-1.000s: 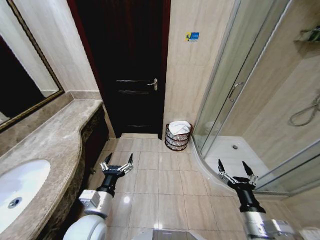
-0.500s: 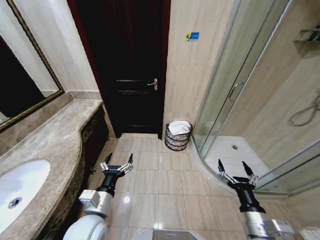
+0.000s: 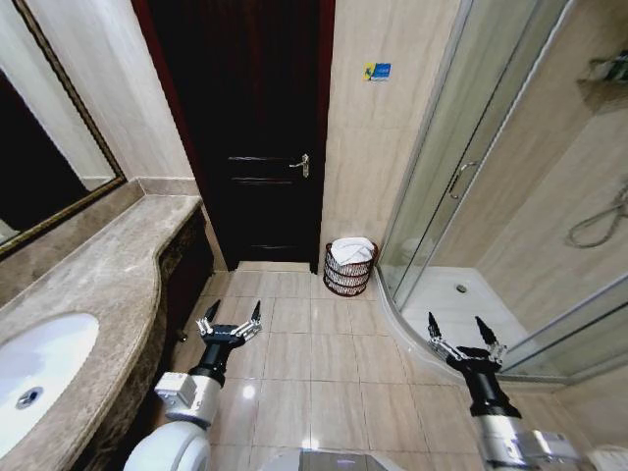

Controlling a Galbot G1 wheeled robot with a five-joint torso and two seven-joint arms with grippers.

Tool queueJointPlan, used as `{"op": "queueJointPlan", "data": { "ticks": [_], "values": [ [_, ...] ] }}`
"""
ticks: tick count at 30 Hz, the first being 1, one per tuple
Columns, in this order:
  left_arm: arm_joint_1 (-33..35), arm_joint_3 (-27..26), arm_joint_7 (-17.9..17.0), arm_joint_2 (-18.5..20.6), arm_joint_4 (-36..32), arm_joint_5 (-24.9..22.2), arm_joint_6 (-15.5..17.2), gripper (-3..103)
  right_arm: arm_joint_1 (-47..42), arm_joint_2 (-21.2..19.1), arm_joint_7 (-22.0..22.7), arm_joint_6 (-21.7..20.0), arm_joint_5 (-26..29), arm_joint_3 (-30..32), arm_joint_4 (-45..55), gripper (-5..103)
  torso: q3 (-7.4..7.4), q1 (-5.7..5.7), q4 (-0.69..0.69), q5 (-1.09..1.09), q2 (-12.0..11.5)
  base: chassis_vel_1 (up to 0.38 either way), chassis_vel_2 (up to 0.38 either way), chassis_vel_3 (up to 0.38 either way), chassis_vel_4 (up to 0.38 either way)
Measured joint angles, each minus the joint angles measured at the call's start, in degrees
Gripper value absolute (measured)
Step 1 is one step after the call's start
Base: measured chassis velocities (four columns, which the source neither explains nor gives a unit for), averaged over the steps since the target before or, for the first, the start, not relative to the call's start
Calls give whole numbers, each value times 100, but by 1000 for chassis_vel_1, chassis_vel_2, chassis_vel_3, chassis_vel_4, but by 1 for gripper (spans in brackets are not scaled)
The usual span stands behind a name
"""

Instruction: Discard the used towel into the hamper.

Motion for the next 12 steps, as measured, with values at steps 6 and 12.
{"op": "queueJointPlan", "data": {
  "ticks": [6, 12],
  "values": [
    [0, 0, 0, 0, 0, 0, 0, 100, 0, 0, 0, 0, 0, 0, 0, 100, 0, 0, 0, 0, 0, 0, 0, 0, 0],
    [0, 0, 0, 0, 0, 0, 0, 100, 0, 0, 0, 0, 0, 0, 0, 100, 0, 0, 0, 0, 0, 0, 0, 0, 0]
  ]
}}
